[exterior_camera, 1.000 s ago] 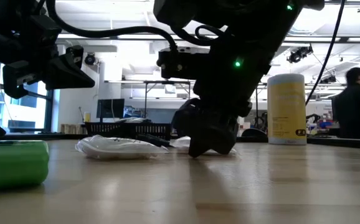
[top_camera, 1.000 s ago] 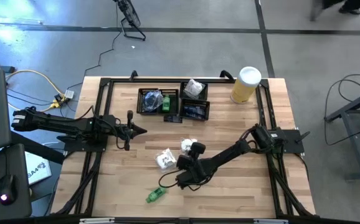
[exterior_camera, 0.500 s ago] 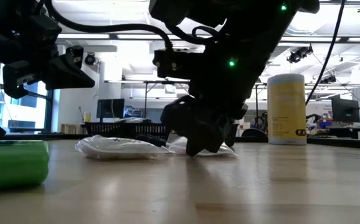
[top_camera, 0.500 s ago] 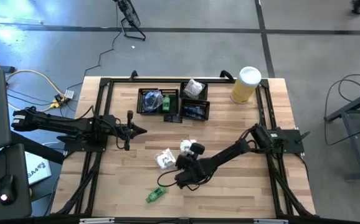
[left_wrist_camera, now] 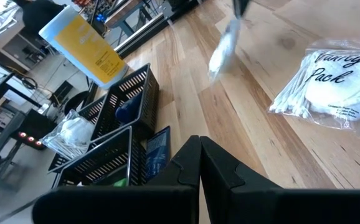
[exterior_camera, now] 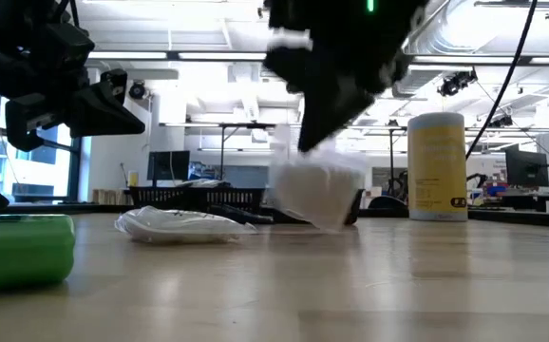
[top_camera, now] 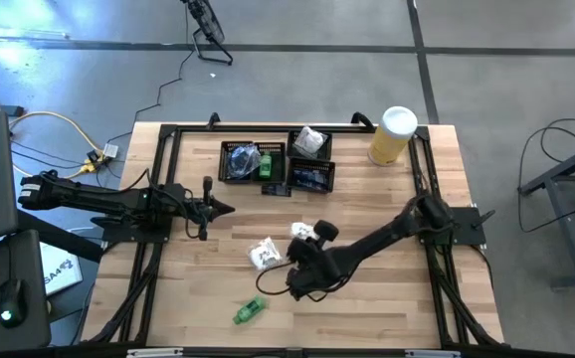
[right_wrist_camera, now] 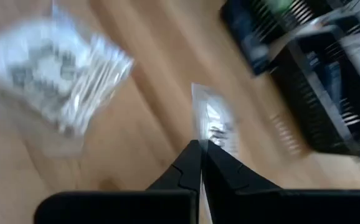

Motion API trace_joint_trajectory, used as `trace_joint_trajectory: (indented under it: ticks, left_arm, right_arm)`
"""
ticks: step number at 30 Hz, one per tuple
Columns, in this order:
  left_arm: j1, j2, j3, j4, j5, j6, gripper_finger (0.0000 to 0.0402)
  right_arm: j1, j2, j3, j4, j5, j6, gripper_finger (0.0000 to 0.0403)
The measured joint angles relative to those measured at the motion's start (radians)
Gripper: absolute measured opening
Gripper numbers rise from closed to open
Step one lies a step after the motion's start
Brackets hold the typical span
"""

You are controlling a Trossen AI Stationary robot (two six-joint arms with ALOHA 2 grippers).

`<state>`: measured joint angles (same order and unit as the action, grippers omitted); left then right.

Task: Pick & Place Travel size toiletries
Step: Put the white middle cotton buds into the top black bin

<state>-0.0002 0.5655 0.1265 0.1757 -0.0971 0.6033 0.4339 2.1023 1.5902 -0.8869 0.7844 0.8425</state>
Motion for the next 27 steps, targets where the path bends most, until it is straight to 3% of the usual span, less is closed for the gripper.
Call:
trace_joint_trajectory:
  ticks: [10,17,23,27]
  left_arm:
    - [0.000,0.000,0.000,-0.011,-0.002,0.002,0.0001]
    - [0.000,0.000,0.000,-0.022,-0.002,-0.005,0.0001]
    - [0.000,0.000,0.000,-0.022,-0.006,-0.001,0.0001]
    - [0.000,0.000,0.000,-0.022,-0.052,0.002,0.0001]
  right_arm:
    - [-0.027,-0.141,0.001,-0.047,0.122,-0.021,0.0003]
    - [-0.109,-0.195,0.001,-0.054,0.224,-0.154,0.0003]
    - [-0.242,-0.234,0.001,-0.055,0.224,-0.317,0.0003]
    - [-0.349,-0.261,0.001,-0.046,0.153,-0.482,0.0003]
